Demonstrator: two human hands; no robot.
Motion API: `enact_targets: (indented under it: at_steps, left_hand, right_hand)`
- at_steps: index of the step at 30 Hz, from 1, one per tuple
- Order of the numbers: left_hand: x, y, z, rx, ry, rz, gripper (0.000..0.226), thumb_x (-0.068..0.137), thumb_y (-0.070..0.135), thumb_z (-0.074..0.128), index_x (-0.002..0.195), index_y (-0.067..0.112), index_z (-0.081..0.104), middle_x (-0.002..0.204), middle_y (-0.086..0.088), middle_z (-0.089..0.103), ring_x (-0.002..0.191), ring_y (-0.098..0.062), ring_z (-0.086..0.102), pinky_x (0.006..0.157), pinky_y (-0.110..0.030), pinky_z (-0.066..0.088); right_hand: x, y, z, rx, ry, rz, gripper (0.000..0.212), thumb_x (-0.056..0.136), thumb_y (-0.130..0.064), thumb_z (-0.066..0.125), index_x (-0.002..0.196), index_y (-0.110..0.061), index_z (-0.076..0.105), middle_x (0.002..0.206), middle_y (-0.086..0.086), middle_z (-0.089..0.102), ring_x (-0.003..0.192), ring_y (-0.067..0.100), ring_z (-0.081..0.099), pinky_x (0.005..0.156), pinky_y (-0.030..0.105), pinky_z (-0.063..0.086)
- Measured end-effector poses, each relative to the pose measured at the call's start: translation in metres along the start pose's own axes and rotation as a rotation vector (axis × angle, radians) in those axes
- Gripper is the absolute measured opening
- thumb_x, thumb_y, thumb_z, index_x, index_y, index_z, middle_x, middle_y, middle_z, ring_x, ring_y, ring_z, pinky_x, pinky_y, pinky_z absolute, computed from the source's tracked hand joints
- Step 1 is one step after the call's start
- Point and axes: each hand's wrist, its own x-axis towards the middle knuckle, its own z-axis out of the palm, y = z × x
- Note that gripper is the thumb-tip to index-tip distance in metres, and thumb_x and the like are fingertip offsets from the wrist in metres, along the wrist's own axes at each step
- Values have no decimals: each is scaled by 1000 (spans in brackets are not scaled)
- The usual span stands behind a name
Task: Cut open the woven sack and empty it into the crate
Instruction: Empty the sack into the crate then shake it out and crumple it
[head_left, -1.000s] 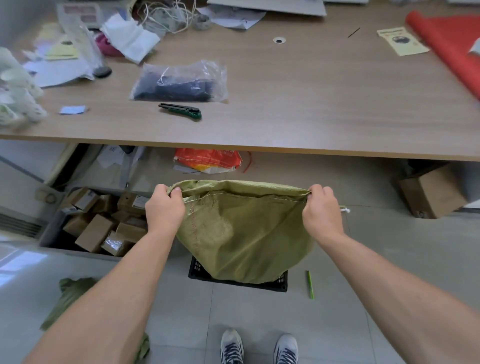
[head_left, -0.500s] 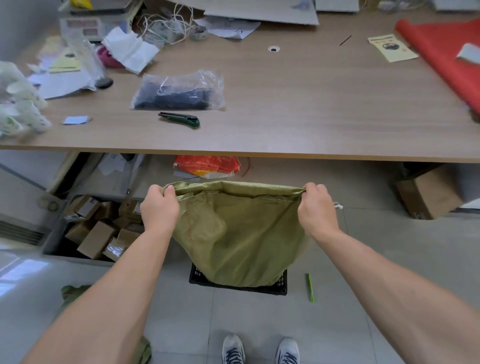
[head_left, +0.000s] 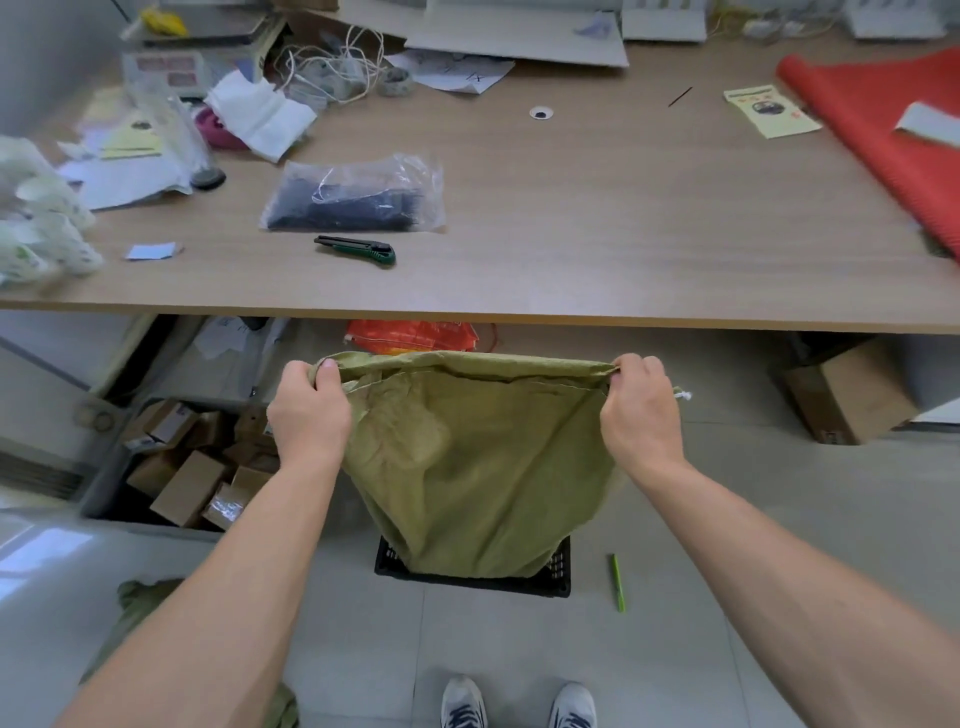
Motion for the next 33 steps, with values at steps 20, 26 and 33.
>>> enact_targets:
  at_steps: [20,26,33]
  left_hand:
    - [-9,13,-24,22,25,94,36,100,36,42,83,5,50,77,-5,51,82,-28,48,70,-35,33]
    - [-14,24,-32,15,48,120,34,101,34,42,86,5,50,83,-8,53,82,-27,46,70,-34,31]
    - [-11,32,-41,-9,75,175,34,100,35,43,86,5,53,85,-9,56,83,-27,49,72,-35,34]
  right_hand:
    - [10,-16,-31,-21,64,-41,25,103,-11,34,115,-4,55,111,15,52,97,30,50,76,35,36]
    - [15,-22,-43,-29,87,-34,22,102,-10,36,110,-2,54,111,16,53,99,32,49,76,35,35]
    - [18,-25,-53,-37,109,-46,23,102,-11,36,110,-2,55,110,16,55,100,30,50,77,34,36]
